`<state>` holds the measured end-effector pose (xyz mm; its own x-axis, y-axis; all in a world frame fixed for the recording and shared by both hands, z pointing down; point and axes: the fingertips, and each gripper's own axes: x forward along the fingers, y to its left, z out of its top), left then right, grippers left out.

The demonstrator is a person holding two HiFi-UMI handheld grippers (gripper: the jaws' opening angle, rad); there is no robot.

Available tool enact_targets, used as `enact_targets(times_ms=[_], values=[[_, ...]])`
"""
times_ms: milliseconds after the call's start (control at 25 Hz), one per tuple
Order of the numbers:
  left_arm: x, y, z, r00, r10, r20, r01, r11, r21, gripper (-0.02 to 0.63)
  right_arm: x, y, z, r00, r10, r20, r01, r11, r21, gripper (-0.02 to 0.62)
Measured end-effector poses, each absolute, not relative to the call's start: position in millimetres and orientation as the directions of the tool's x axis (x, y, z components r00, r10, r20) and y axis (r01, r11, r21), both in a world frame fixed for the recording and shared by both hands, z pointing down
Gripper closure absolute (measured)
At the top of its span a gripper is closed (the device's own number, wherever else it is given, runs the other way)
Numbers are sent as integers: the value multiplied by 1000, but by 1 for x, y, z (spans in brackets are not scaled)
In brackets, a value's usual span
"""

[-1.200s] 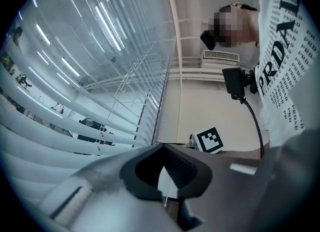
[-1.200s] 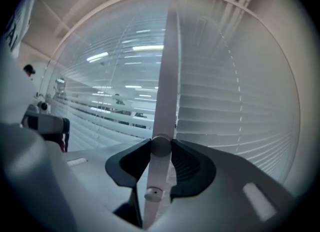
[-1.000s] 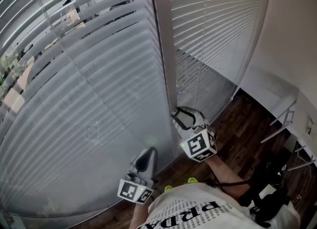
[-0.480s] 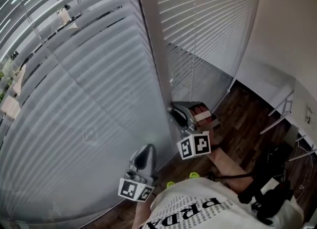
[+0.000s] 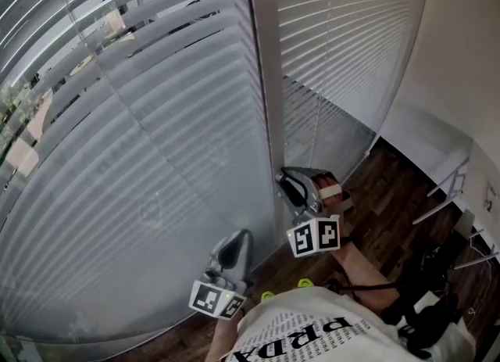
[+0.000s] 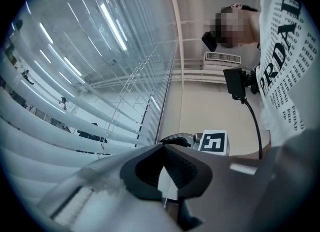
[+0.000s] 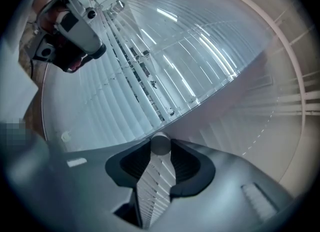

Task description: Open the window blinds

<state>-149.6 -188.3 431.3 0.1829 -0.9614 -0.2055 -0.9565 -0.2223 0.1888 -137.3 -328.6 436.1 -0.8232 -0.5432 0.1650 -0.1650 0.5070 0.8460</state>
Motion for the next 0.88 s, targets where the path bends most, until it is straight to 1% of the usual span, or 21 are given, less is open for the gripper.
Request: enact_targets(times_ms=[400, 600, 880], values=[[-147, -190, 432, 192, -961, -201, -955, -230, 185, 615, -137, -331, 437, -838, -519, 168, -235, 622, 746, 466], [-145, -191, 433, 202, -960, -195, -954, -237, 182, 615, -136, -332, 436, -851, -498, 169, -297, 720, 627, 466], [-142, -192, 432, 211, -958, -192, -952, -247, 183, 615, -137, -333, 435, -871, -458, 176, -324, 807, 494, 466]])
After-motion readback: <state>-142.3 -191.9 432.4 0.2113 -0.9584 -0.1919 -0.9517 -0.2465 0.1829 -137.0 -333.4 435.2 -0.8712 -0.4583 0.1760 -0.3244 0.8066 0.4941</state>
